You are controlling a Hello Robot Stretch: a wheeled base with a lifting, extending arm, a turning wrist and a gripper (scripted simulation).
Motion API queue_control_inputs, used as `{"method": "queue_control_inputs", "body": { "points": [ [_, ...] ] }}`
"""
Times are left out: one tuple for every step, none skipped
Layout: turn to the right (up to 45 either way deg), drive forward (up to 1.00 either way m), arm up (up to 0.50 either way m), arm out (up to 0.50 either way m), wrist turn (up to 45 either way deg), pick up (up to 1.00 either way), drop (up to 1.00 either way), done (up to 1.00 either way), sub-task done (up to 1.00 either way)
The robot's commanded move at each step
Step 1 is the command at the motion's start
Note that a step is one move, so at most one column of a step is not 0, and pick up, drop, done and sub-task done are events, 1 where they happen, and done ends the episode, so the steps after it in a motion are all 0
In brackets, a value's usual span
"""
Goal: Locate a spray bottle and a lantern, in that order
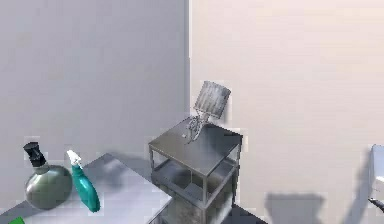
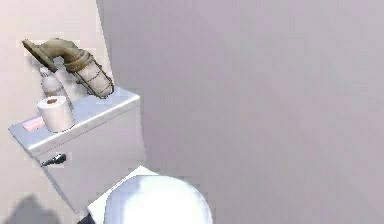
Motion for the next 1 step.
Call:
{"method": "queue_control_inputs", "body": {
  "points": [
    [0.0,0.0,0.0,0.0,0.0,0.0,0.0,1.0,0.0]
  ]
}}
